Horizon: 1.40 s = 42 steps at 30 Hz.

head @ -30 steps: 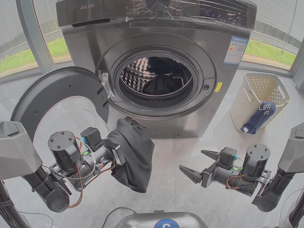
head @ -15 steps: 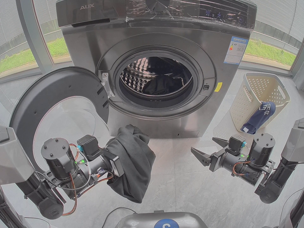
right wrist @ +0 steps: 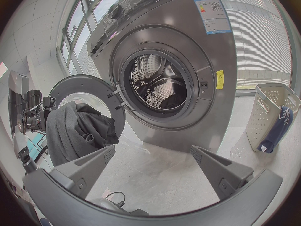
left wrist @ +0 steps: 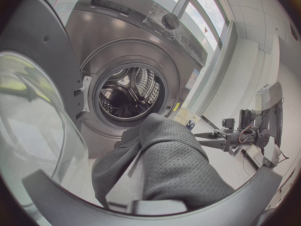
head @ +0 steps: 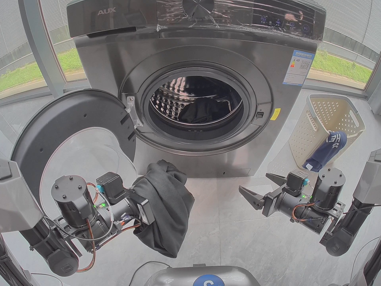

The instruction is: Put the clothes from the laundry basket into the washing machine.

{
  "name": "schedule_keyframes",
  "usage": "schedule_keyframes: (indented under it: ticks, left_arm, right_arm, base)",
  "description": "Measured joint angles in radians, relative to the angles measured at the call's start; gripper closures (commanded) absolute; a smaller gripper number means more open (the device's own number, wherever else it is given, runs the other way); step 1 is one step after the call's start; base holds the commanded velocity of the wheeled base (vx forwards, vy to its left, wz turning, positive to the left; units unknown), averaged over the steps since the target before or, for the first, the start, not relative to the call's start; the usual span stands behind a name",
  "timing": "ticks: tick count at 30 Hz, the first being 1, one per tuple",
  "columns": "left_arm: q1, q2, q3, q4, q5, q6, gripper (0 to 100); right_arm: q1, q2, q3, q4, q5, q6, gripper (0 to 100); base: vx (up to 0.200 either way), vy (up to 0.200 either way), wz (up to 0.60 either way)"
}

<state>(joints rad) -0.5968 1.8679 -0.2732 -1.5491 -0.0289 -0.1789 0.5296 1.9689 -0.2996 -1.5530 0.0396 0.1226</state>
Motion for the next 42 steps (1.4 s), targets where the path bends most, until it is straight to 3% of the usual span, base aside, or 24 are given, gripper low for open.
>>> schedule_keyframes:
  ticks: [9,18,42]
  left_arm:
    - [-0.01,0.004,0.006,-0.001,0.0,0.004,100]
    - [-0.014,0.006,0.006,-0.001,0.001,0.006,100]
    - [-0.03,0.007,0.014,-0.001,0.002,0.007,100]
  right_arm:
    - [0.005,-0.004,0.004,0.0,0.0,0.0,0]
    - [0.007,-0.004,0.005,0.0,0.0,0.0,0]
    - [0.057,-0.007,0.053,0.0,0.002,-0.001,0]
  base:
    - [0.0,0.0,0.0]
    - [0.2,0.0,0.0]
    - [0.0,0.0,0.0]
